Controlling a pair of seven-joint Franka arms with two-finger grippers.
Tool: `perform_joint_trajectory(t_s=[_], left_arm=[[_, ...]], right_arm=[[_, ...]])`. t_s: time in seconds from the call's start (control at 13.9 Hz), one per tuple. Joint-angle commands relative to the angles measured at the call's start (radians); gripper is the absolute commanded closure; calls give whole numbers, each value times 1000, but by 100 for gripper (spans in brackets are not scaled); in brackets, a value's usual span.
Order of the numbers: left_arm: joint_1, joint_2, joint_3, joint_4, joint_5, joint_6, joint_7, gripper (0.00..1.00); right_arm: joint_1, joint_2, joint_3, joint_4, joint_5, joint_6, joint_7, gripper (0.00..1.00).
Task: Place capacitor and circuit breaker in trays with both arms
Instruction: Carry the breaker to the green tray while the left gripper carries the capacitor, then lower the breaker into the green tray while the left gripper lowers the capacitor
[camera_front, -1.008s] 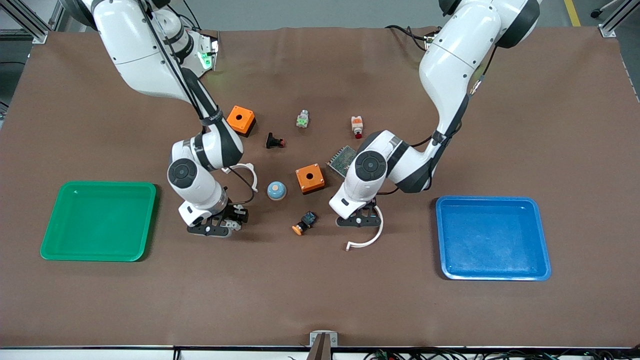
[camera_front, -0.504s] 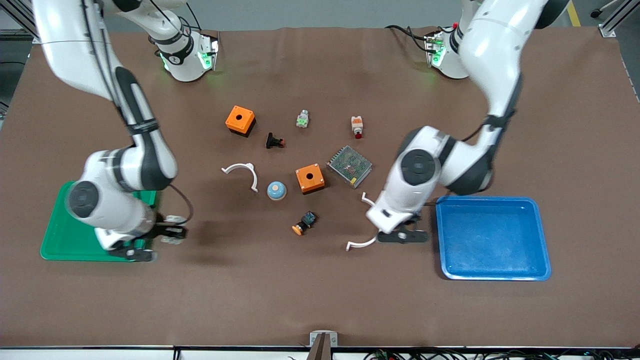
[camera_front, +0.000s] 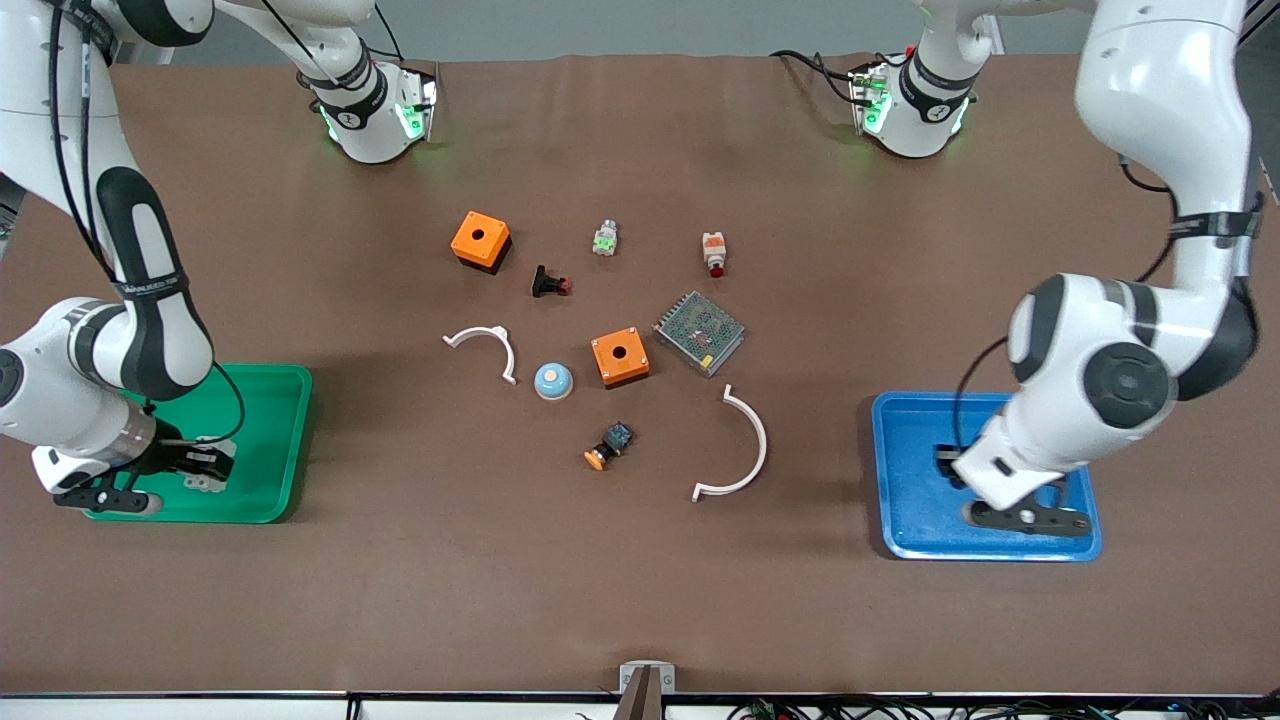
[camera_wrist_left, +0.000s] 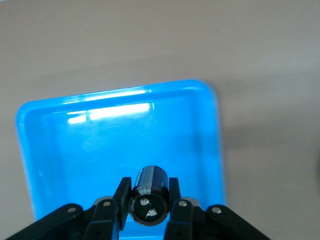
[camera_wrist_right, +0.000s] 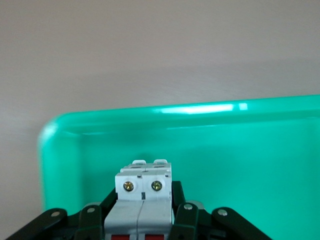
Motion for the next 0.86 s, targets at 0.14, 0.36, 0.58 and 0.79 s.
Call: perform_joint_trajectory(t_s=[0.14,0.36,0.58,0.79], left_arm=[[132,78,-12,-8,18,49,84,100],[186,131,-12,-17,18,110,84,99],[197,145,-12,-60,3,196,73,98],[201,167,-14,-63,1,216,70,83]], right_arm=[[-94,19,30,-50,-2,79,-134,100],[-102,17,31,-83,-2,104,-157,100],[-110,18,46,-89,0,104,-209,97],[-136,17,79,-87,0,101,-217,63]])
